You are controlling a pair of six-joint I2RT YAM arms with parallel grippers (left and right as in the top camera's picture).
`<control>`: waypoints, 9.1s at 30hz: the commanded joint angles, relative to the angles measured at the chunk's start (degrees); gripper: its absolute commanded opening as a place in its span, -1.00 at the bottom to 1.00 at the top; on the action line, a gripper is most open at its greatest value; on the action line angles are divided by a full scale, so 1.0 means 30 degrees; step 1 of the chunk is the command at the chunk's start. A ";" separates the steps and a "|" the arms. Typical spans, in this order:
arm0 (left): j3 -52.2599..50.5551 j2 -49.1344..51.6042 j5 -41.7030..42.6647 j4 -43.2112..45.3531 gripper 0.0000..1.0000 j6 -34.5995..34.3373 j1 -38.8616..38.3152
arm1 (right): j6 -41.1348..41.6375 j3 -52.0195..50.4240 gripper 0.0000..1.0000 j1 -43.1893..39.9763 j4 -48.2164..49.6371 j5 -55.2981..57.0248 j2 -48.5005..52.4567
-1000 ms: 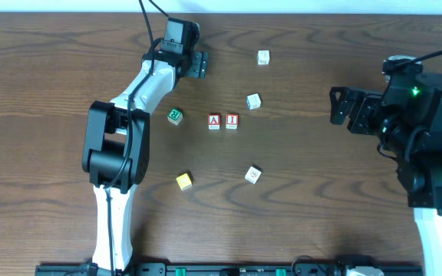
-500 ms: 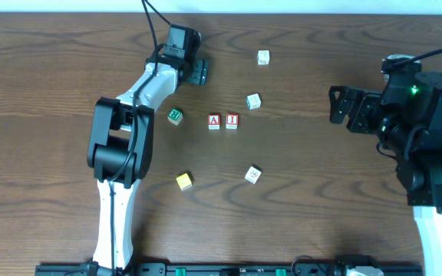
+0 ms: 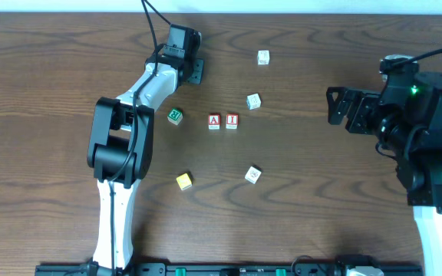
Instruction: Spell out Ai2
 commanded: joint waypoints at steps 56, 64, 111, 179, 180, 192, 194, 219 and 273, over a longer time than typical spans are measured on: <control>0.0000 -0.3096 -0.5020 -0.9202 -0.88 -1.2437 -1.0258 | -0.2863 0.0481 0.98 -0.1690 -0.6528 -0.1217 -0.5909; 0.0000 -0.2805 -0.3665 -0.7985 -0.88 -1.1234 -0.9537 | -0.2863 0.0481 0.99 -0.1690 -0.6521 -0.1209 -0.5909; 0.0000 -0.1231 -0.4364 -0.7766 -0.84 -1.2378 -0.8837 | -0.2863 0.0481 0.98 -0.1690 -0.6390 -0.1202 -0.5901; 0.2295 -0.1486 -0.4590 -0.6375 -0.13 -0.7970 -0.7686 | -0.2863 0.0481 0.99 -0.1690 -0.6164 -0.1209 -0.5880; 0.2922 -0.1552 -0.4597 -0.6776 -0.13 -0.7628 -0.7686 | -0.2878 0.0481 0.98 -0.1690 -0.6171 -0.1202 -0.5836; 0.8714 -0.5595 -0.0823 -1.3340 -0.88 -0.7817 -0.1428 | -0.4350 -0.0131 -0.98 -0.1690 -0.1392 -0.6076 0.2222; 0.8386 -0.5530 0.1093 -1.4134 -0.88 -0.7781 0.0109 | -0.4335 -0.0131 -0.97 -0.1639 0.0219 -0.8306 0.5056; -0.4189 -0.5472 0.7949 -0.8633 -0.88 -0.8561 0.1253 | 0.1137 -0.0131 -0.98 0.1603 0.8582 -1.2772 1.7369; -0.7905 -0.4656 0.9566 -0.3978 -0.88 -1.2757 0.0284 | 0.0321 -0.0131 -0.97 0.2244 0.8845 -1.2349 1.9613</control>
